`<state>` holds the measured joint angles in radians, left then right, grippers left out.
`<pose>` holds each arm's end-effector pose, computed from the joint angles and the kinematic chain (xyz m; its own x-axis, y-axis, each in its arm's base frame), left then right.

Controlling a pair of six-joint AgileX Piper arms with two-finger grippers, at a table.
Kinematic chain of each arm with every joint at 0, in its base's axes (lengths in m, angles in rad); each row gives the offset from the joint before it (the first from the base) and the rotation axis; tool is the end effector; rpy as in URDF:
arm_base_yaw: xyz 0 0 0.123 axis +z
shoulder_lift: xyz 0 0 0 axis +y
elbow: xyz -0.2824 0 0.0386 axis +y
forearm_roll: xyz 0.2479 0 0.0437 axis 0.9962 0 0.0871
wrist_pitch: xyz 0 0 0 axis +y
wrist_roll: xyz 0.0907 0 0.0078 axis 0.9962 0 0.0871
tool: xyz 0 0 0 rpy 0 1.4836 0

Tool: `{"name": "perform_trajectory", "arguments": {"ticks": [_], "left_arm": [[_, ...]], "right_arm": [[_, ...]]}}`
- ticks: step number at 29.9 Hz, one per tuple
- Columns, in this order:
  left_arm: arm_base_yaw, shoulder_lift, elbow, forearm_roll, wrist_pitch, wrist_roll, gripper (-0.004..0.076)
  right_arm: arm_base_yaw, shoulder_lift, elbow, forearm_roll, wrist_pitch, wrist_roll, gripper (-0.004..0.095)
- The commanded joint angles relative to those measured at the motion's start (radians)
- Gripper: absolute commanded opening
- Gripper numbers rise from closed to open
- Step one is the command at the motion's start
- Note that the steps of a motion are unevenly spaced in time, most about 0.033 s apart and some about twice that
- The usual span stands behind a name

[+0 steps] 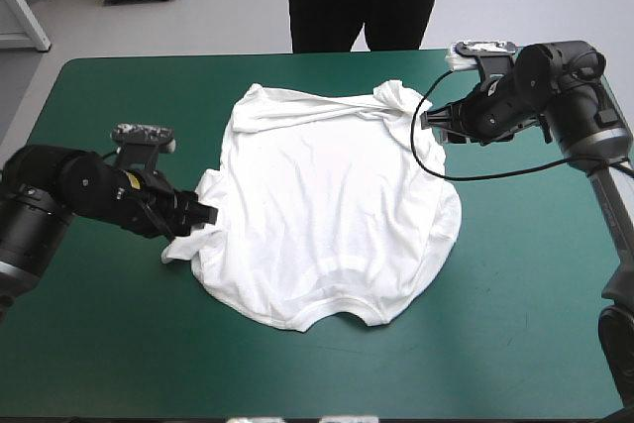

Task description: Fold the cloth

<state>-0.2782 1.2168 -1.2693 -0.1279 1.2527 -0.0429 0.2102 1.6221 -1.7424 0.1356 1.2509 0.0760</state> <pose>0.2120 -0.0720 0.3769 -0.8854 0.1672 -0.4336 0.2517 0.9569 -0.1450 0.3295 0.0823 0.3982 -0.8699 -0.0653 -0.4890 -0.1684 0.9710 0.1699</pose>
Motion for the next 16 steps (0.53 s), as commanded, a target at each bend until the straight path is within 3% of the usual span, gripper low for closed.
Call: {"name": "perform_trajectory", "arguments": {"ticks": [1, 10, 16], "left_arm": [[-0.002, -0.021, 0.108, -0.004, -0.015, -0.012, 0.0414], [-0.002, -0.021, 0.34, -0.034, -0.159, -0.022, 0.0414], [-0.002, 0.04, 0.375, 0.006, -0.237, -0.084, 0.0414]], "right_arm": [[-0.001, -0.05, -0.023, 0.007, -0.002, 0.006, 0.045], [-0.001, -0.05, -0.014, 0.007, -0.002, 0.006, 0.0445], [-0.001, -0.05, -0.014, 0.007, -0.002, 0.009, 0.0445]]}}
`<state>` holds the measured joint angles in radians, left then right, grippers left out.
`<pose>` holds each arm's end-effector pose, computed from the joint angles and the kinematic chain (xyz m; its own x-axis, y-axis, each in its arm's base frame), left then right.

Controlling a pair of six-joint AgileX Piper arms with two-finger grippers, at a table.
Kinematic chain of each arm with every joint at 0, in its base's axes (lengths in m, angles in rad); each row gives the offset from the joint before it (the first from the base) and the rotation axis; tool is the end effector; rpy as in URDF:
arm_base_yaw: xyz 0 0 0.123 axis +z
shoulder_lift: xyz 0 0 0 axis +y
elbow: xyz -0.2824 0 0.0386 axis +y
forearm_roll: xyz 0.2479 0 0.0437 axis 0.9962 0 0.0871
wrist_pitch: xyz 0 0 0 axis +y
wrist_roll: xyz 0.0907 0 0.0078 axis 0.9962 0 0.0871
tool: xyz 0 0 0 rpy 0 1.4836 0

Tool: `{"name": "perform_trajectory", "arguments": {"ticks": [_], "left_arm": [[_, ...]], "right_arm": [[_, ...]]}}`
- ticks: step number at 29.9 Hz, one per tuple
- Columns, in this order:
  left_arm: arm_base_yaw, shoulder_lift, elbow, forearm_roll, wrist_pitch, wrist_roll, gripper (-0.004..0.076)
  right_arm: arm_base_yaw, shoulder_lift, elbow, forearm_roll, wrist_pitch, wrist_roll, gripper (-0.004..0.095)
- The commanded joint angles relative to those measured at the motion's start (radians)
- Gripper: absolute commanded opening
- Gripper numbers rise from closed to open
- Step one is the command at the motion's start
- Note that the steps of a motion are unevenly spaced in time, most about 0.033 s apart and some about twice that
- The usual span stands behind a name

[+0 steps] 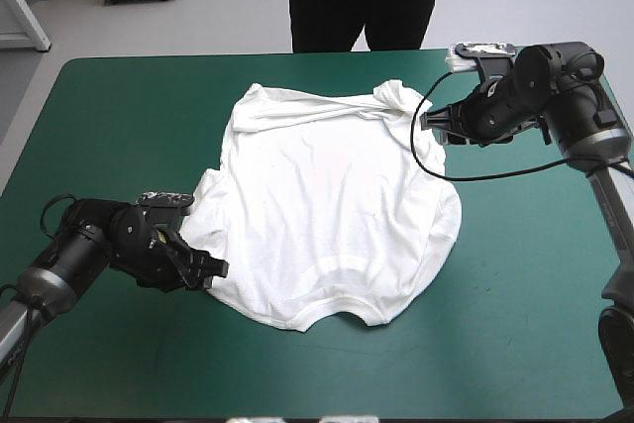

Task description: Fold the cloth

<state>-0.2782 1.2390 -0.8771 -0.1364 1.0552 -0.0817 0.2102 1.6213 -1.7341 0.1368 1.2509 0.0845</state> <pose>0.2024 -0.0690 0.2679 -0.9671 0.1226 -0.2227 0.1582 0.9760 -0.1496 0.3292 0.0823 0.3961 -0.8749 -0.0575 -0.4809 -0.1599 0.9715 0.1749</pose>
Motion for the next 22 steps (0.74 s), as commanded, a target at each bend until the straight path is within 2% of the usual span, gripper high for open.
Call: {"name": "perform_trajectory", "arguments": {"ticks": [1, 13, 18, 20, 22], "left_arm": [[-0.002, 0.035, -0.017, 0.031, -0.042, -0.053, 0.0414], [-0.002, 0.22, -0.017, 0.043, -0.197, -0.06, 0.0414], [-0.002, 0.307, -0.017, 0.041, -0.192, -0.06, 0.0412], [-0.002, 0.338, -0.017, 0.031, -0.18, -0.06, 0.0396], [-0.002, 0.361, -0.017, 0.024, -0.172, -0.052, 0.0323]], "right_arm": [[-0.001, -0.049, -0.022, 0.006, -0.002, 0.0, 0.0445], [-0.001, -0.049, -0.022, 0.006, -0.002, 0.0, 0.0445], [-0.001, -0.049, -0.022, 0.004, -0.002, 0.0, 0.0445], [-0.001, -0.049, -0.022, 0.002, -0.002, 0.0, 0.0445], [-0.001, -0.049, -0.022, 0.004, -0.002, 0.0, 0.0445]]}}
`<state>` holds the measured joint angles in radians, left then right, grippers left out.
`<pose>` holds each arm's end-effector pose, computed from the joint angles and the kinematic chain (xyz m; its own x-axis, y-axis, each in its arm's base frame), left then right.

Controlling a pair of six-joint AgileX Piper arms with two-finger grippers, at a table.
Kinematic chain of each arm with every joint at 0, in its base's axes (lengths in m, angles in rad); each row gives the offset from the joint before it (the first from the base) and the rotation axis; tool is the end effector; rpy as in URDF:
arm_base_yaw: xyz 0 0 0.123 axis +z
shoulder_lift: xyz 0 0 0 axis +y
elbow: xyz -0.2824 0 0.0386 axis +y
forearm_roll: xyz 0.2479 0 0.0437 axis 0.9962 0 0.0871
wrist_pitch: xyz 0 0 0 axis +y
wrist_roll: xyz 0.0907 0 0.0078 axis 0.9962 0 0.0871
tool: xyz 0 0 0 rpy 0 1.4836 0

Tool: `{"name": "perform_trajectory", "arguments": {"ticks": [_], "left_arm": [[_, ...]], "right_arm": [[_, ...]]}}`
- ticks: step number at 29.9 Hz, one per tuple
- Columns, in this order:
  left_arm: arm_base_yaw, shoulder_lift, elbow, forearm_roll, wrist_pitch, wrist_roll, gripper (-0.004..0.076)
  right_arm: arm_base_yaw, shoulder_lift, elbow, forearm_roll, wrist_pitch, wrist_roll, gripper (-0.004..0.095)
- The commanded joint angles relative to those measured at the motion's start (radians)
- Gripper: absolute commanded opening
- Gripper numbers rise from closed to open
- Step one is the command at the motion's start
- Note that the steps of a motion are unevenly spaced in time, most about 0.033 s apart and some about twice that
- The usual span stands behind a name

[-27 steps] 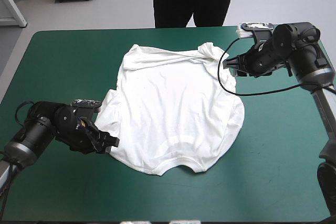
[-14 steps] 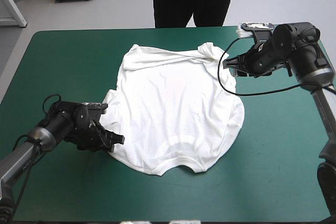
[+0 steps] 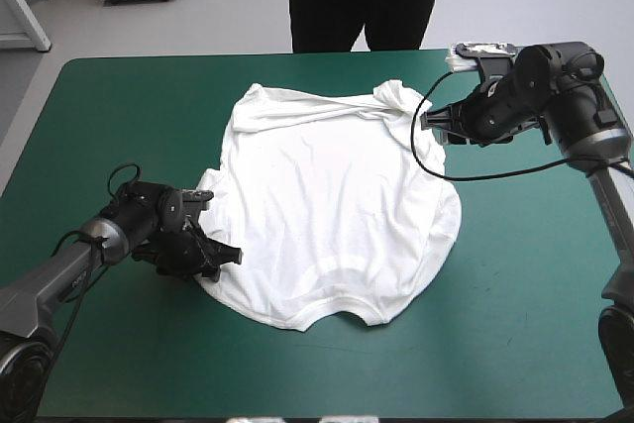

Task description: Fold the cloth

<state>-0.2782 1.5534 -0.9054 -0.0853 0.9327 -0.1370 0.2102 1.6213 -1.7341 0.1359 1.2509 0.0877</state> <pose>0.2529 -0.0787 0.2007 -0.9938 0.0900 -0.0648 0.0952 0.9921 -0.0818 0.3293 0.0822 0.3961 -0.8753 -0.0546 -0.4804 -0.1570 0.9719 0.1755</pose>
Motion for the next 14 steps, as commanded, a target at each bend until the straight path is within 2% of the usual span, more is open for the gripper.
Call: {"name": "perform_trajectory", "arguments": {"ticks": [1, 4, 5, 10, 14], "left_arm": [[-0.002, 0.051, 0.011, -0.033, -0.049, 0.011, 0.0258], [-0.002, 0.047, 0.011, -0.061, -0.059, 0.057, 0.0027], [-0.002, 0.047, 0.009, -0.066, -0.056, 0.061, -0.0006], [-0.002, 0.047, 0.009, -0.076, -0.056, 0.098, -0.0009], [-0.002, 0.047, 0.009, -0.083, -0.05, 0.102, -0.0009]], "right_arm": [[-0.001, -0.049, -0.022, 0.007, -0.002, -0.003, 0.0445], [-0.001, -0.049, -0.022, 0.007, -0.002, -0.003, 0.0445], [0.0, -0.049, -0.02, 0.011, -0.002, -0.003, 0.0445], [0.055, -0.051, 0.01, 0.009, -0.002, -0.024, 0.0498], [0.17, -0.051, 0.085, -0.157, -0.002, 0.03, 0.0519]]}}
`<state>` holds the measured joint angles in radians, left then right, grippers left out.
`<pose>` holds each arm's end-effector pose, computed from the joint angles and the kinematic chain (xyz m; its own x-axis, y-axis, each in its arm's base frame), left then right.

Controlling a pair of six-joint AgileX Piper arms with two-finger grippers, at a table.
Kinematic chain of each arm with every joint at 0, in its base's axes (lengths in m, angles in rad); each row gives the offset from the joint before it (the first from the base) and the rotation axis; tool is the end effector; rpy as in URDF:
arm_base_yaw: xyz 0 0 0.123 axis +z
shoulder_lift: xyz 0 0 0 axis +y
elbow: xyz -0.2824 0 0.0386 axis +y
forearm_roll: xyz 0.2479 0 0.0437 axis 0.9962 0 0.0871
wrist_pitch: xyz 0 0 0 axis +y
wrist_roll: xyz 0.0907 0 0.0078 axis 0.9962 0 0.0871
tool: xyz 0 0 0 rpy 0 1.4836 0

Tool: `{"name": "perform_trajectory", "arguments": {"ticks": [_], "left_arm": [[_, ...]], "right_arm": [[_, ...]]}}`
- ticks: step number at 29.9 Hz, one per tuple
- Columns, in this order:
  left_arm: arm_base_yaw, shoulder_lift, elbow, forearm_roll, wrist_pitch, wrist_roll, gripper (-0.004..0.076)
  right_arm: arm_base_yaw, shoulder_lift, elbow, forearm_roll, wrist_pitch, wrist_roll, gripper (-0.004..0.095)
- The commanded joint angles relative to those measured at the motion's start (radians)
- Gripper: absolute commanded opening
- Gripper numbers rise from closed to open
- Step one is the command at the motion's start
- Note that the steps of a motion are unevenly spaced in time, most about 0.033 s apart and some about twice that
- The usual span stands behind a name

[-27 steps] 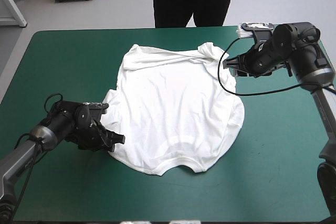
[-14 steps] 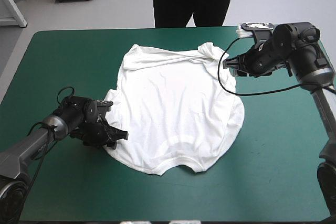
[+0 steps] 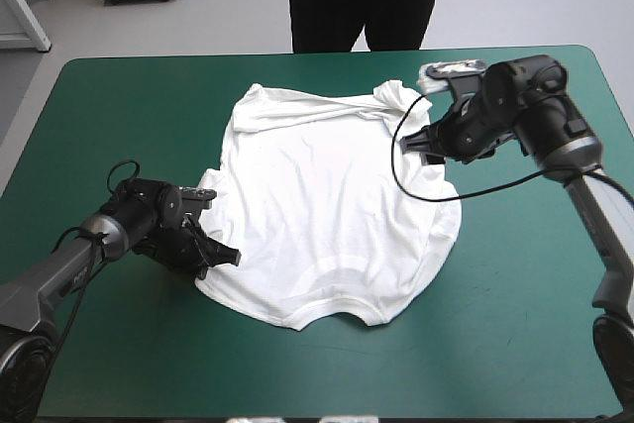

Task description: Fold the cloth

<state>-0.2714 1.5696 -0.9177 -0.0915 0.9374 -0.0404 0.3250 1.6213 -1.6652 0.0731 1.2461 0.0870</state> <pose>0.2565 -0.0783 0.1992 -0.9824 0.1755 -0.0634 0.1803 0.9804 -0.0798 0.3187 0.1141 0.3761 -0.8837 -0.1818 -0.4314 -0.2517 0.9615 0.1103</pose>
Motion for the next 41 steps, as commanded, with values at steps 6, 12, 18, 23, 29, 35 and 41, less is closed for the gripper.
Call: {"name": "perform_trajectory", "arguments": {"ticks": [6, 12, 18, 23, 29, 35, 41], "left_arm": [[-0.009, 0.03, 0.022, -0.098, -0.048, 0.04, -0.0009], [-0.009, 0.03, 0.022, -0.1, -0.048, 0.04, -0.0009], [-0.009, 0.03, 0.022, -0.1, -0.048, 0.04, -0.0009], [-0.009, 0.03, 0.022, -0.1, -0.05, 0.04, -0.0009], [-0.009, 0.03, 0.022, -0.1, -0.046, 0.04, -0.0009], [-0.009, 0.03, 0.022, -0.1, -0.041, 0.046, -0.0009], [-0.009, 0.03, 0.022, -0.107, -0.043, 0.046, -0.0009]], "right_arm": [[0.094, -0.051, 0.164, -0.153, 0.003, 0.144, 0.0519], [0.094, -0.051, 0.301, -0.146, -0.052, 0.176, 0.0519], [0.094, -0.051, 0.424, -0.144, -0.142, 0.217, 0.0519], [0.094, -0.051, 0.525, -0.119, -0.256, 0.231, 0.0519], [0.094, -0.02, 0.553, -0.073, -0.354, 0.235, 0.0519], [0.094, 0.057, 0.555, -0.054, -0.343, 0.237, 0.0513], [0.094, 0.105, 0.557, -0.015, -0.294, 0.222, 0.0301]]}}
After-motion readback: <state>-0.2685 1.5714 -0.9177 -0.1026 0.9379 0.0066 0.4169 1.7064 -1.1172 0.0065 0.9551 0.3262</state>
